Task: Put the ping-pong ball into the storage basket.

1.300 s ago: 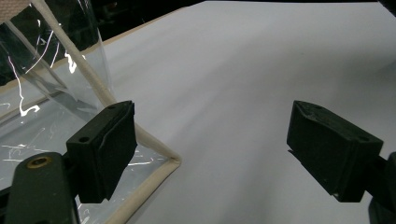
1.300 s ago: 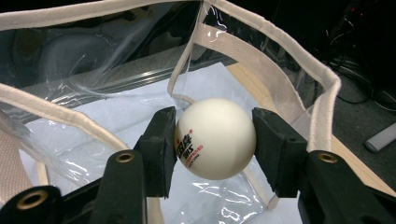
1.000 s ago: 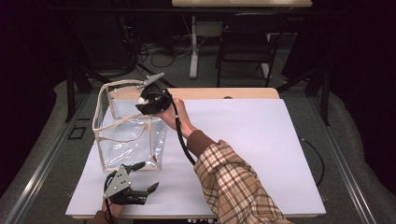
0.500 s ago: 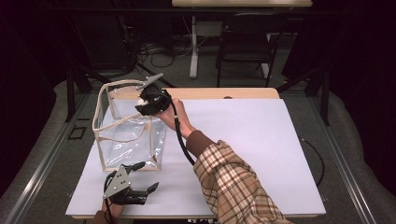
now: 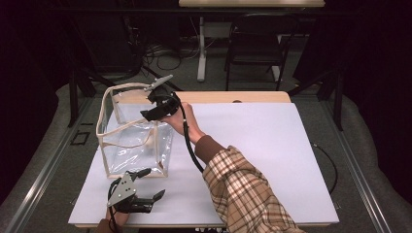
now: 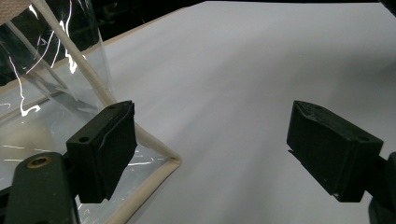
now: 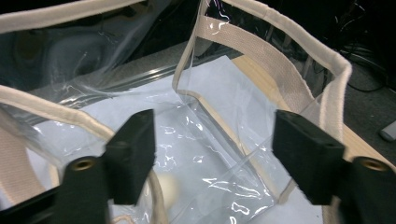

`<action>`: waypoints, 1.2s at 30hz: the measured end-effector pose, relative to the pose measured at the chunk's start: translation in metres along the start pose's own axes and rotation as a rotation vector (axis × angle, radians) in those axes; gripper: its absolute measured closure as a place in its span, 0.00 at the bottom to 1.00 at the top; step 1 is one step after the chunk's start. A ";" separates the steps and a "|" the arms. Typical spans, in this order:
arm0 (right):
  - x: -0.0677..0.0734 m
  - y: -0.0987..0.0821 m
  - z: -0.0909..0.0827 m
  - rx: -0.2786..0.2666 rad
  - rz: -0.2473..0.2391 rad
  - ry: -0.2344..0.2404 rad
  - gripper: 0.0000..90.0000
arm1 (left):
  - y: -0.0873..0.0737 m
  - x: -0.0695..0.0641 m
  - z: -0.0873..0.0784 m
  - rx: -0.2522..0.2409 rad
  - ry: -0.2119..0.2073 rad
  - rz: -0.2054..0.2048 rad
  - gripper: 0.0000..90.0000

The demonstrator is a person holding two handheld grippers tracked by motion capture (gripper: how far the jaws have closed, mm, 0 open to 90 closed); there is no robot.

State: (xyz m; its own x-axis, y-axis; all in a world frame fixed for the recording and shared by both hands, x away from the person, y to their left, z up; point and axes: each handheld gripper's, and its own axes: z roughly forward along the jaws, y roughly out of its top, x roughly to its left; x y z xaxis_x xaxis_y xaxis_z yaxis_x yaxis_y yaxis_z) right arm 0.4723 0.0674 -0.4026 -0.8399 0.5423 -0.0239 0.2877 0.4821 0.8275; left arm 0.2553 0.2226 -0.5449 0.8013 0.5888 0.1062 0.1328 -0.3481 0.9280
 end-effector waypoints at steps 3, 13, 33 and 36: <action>-0.003 0.000 -0.010 -0.016 0.010 0.015 0.21 | 0.000 0.000 0.000 0.001 0.000 0.001 0.18; -0.008 -0.011 -0.030 0.000 0.003 0.047 0.15 | 0.001 0.000 0.001 0.009 0.003 0.001 0.18; -0.016 -0.041 -0.066 0.032 -0.012 0.064 0.05 | 0.000 -0.001 0.000 0.006 0.014 -0.004 0.18; -0.016 -0.045 -0.069 0.036 -0.010 0.062 0.04 | 0.000 -0.001 -0.001 0.008 0.011 -0.001 0.18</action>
State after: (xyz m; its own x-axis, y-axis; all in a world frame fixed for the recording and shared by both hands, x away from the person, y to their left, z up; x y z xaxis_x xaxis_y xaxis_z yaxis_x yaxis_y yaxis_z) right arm 0.4413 -0.0108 -0.4009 -0.8695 0.4939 0.0038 0.2943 0.5121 0.8069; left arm 0.2538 0.2225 -0.5450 0.7947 0.5972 0.1088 0.1389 -0.3533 0.9251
